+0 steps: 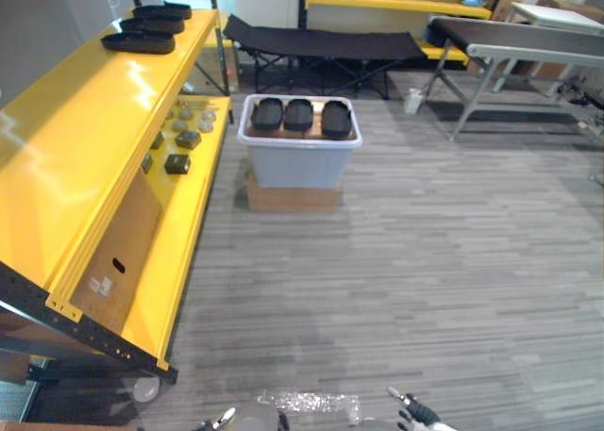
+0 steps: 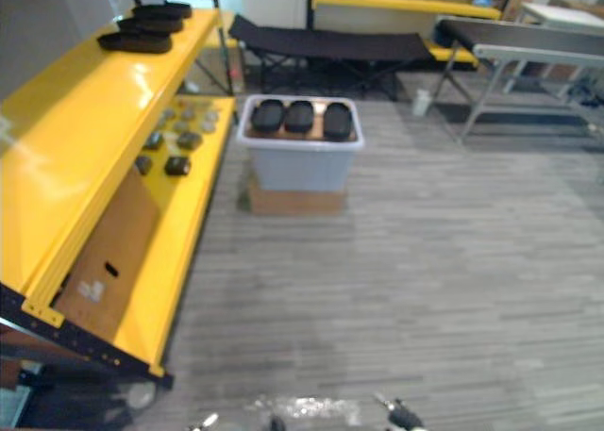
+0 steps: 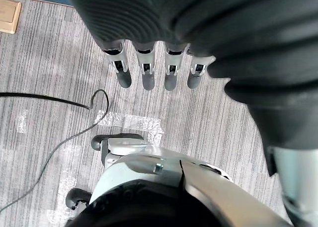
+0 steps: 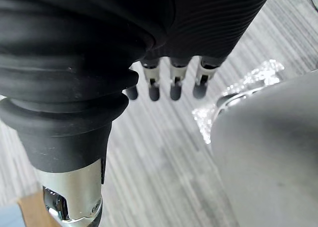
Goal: Walk over and take plastic housings, then place them on the shelf
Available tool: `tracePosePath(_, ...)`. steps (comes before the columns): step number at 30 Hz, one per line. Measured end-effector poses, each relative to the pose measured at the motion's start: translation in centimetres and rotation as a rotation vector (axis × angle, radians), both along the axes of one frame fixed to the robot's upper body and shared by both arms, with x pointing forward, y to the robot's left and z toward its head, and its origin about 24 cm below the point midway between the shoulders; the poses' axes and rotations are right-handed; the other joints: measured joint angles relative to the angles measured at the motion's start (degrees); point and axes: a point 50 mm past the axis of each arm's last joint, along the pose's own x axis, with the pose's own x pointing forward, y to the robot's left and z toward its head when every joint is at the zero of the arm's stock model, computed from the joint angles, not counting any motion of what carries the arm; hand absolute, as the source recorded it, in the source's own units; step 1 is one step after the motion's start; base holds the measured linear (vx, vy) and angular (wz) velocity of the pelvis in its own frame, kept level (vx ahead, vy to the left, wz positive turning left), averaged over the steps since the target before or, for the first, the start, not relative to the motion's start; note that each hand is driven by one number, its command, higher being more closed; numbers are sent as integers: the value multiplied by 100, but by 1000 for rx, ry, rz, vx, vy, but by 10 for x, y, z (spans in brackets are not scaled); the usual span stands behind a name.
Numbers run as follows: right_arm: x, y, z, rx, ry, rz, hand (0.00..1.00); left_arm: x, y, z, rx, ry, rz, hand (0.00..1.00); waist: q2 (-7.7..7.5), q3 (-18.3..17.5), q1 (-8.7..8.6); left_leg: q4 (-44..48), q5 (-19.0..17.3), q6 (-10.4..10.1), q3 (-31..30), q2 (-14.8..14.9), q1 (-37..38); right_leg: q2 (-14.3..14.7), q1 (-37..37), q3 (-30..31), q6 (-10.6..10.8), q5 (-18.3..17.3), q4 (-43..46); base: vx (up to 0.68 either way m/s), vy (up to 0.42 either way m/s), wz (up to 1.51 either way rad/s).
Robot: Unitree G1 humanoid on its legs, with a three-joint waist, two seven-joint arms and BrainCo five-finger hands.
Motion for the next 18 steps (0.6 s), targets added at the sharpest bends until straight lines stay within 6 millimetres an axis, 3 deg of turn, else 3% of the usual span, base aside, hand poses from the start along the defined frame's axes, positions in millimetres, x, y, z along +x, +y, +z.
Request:
tracePosePath(2, 3, 0, 1, 4, 1, 1, 0, 6, 1, 1, 11, -13, -2, 0, 23, 8, -4, 310, -134, 53, -70, 59, -306, 7, -300, -23, 32, -155, 344, 2, 49, 10)
tracePosePath(4, 9, -1, 2, 7, -5, 0, 0, 16, 3, 3, 33, -30, -3, 0, -21, 136, 0, 757, -397, 155, -125, 97, -579, -96, -745, -36, 81, -456, 1347, 14, 49, 12)
tracePosePath(5, 13, -2, 3, 13, -21, -16, 0, 19, 4, 4, 40, -36, -3, 0, -16, 263, 8, 985, -544, 157, -150, 150, -572, -181, -1064, 40, 68, -487, 2195, 25, 40, 3)
tracePosePath(7, 15, -1, 4, 25, -33, -41, 0, 19, 6, 4, 47, -35, -6, 0, -41, 384, -32, 1141, -698, 141, -263, 162, -446, -270, -1371, 72, 44, -532, 3062, 78, -14, 21)
tracePosePath(8, 10, -1, 3, 35, -15, -60, 0, 20, 9, 5, 53, -38, -8, 0, -125, 431, -9, 1105, -741, 109, -288, 167, -285, -251, -1395, 94, 75, -638, 3060, 119, -77, 23)
tracePosePath(11, -6, -3, -1, 57, 20, -144, 0, 21, 6, 5, 34, -25, 7, 0, -121, 429, 7, 901, -768, 56, -395, 184, -194, -154, -1672, 143, 139, -600, 2058, 153, -111, 15)
tracePosePath(12, -15, -3, -3, 64, 48, -170, 0, 23, 6, 5, 29, -24, 13, 0, -110, 434, 0, 773, -758, 32, -394, 184, -148, -135, -1786, 199, 220, -466, 1515, 190, -75, 2)
tracePosePath(15, -57, 3, -10, 95, 163, -257, 0, 16, 4, 3, 26, 8, 38, 0, -62, 438, -41, 487, -934, -208, -390, 194, 288, -137, -1855, 214, 128, 246, 520, 296, -132, 1)
tracePosePath(17, -77, 7, -12, 98, 225, -241, 0, 15, 3, 3, 18, 14, 55, 0, -4, 392, -71, 287, -1089, -354, -412, 239, 676, -52, -1816, 368, 11, 567, 757, 445, -215, 3)
tracePosePath(18, -85, 7, -12, 100, 249, -239, 0, 17, -1, 2, 9, 18, 65, 0, 99, 318, -111, 151, -1171, -466, -420, 336, 848, 19, -1864, 387, -82, 618, 1047, 528, -234, 4)
